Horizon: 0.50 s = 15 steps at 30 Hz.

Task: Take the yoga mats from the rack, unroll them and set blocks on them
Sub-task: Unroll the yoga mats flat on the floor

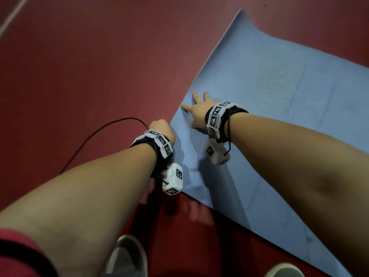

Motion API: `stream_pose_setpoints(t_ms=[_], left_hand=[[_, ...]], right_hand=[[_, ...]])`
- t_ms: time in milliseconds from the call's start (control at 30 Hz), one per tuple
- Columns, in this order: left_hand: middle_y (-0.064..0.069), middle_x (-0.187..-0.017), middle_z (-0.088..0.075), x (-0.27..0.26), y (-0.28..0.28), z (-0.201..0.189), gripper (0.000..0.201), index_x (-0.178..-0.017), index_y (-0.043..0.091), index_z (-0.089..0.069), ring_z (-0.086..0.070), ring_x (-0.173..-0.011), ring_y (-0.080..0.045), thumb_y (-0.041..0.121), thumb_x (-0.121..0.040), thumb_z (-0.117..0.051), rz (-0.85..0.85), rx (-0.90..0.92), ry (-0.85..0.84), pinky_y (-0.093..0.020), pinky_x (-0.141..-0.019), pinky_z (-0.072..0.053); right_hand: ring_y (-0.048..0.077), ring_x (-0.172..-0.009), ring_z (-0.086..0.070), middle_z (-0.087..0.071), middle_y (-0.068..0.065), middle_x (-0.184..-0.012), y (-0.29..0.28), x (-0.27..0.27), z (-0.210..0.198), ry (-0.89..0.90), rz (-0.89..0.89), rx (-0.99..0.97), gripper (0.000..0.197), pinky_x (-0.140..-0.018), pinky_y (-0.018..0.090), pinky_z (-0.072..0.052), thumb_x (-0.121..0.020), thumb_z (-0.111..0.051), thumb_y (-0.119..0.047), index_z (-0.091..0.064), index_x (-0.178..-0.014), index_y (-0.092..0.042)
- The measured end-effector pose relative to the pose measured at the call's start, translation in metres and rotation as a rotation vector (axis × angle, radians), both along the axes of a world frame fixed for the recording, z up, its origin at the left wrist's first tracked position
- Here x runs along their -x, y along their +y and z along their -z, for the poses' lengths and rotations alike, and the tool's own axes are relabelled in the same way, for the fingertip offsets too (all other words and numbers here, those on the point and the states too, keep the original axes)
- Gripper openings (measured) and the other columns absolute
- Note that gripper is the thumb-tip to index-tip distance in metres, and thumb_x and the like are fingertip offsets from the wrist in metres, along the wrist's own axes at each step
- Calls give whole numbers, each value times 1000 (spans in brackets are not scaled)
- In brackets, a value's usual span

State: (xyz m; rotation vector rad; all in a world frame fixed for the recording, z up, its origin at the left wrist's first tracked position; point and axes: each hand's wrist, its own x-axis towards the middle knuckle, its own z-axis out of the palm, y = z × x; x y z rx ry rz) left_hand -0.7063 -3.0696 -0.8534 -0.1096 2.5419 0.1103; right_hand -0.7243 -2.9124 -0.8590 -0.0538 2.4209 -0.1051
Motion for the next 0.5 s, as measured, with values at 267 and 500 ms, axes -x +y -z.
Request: stream_pose_setpoints(t_ms=[267, 500], left_hand=[[-9, -100, -73, -11, -38, 27, 32, -94, 22, -70, -66, -89, -35, 41, -74, -54, -218, -145, -86, -44, -89, -54], [-13, -113, -69, -28, -37, -22, 24, -109, 11, -71, -62, -103, -34, 20, -97, -52, -243, -358, -54, -32, -83, -46]], right_hand=[[31, -150, -7, -38, 1, -150, -45, -10, -7, 164, -335, 55, 44, -116, 60, -15, -96, -49, -39, -47, -140, -30], [22, -102, -40, -56, -3, -101, -37, -13, -29, 404, -345, 91, 29, -94, 43, -29, -98, -42, -45, -65, -100, -28]])
